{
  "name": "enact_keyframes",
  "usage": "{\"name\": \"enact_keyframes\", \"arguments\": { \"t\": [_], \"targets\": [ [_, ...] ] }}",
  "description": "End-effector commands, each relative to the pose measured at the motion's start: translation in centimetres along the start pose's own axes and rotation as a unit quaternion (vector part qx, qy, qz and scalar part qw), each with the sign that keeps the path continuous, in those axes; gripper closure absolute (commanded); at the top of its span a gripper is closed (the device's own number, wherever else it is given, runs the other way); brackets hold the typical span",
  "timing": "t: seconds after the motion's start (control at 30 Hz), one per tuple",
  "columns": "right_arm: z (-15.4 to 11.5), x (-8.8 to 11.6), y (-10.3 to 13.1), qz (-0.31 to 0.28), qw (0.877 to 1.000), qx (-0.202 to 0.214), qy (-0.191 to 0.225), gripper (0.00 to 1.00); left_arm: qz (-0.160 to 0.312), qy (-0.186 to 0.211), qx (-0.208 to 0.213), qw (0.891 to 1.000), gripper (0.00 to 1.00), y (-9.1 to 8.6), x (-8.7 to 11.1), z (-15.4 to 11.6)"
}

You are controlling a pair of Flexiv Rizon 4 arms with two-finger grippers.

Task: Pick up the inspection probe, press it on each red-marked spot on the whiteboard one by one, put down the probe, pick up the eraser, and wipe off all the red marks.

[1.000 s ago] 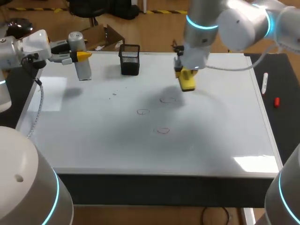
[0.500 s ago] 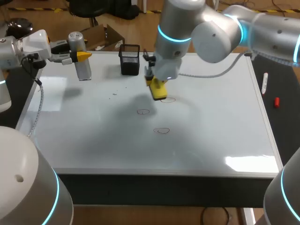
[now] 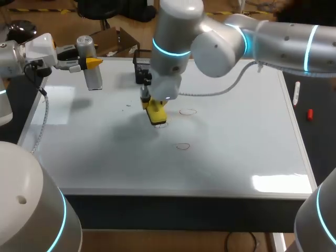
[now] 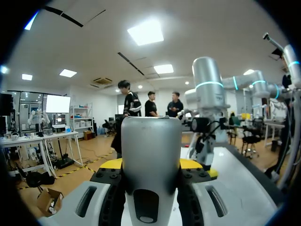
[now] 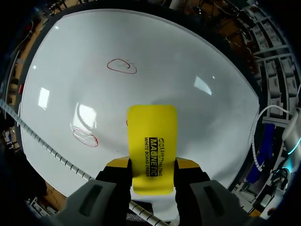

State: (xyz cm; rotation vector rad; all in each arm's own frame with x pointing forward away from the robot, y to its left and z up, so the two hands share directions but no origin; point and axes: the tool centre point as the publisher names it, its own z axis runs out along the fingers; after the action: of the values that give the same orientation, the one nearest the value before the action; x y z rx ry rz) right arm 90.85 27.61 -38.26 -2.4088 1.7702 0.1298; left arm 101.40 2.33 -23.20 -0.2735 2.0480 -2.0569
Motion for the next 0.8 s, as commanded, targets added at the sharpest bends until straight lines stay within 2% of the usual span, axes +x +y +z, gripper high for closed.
{"name": "enact_keyframes", "arguments": {
  "t": [0.03, 0.3, 0.8],
  "targets": [
    [0.9, -1.0, 0.2, -0.005, 1.000, -0.009, 0.009, 1.00, 0.001, -0.003, 0.000, 1.000, 1.00, -0.1, 0.2, 0.0],
    [2.1, -1.4, 1.4, -0.003, 1.000, -0.023, 0.015, 1.00, 0.001, -0.003, 0.000, 1.000, 1.00, -0.1, 0.2, 0.0],
    [3.8, -1.5, 2.0, 0.004, 0.999, -0.033, 0.018, 1.00, 0.001, -0.003, 0.000, 1.000, 1.00, -0.1, 0.2, 0.0]
  ]
}}
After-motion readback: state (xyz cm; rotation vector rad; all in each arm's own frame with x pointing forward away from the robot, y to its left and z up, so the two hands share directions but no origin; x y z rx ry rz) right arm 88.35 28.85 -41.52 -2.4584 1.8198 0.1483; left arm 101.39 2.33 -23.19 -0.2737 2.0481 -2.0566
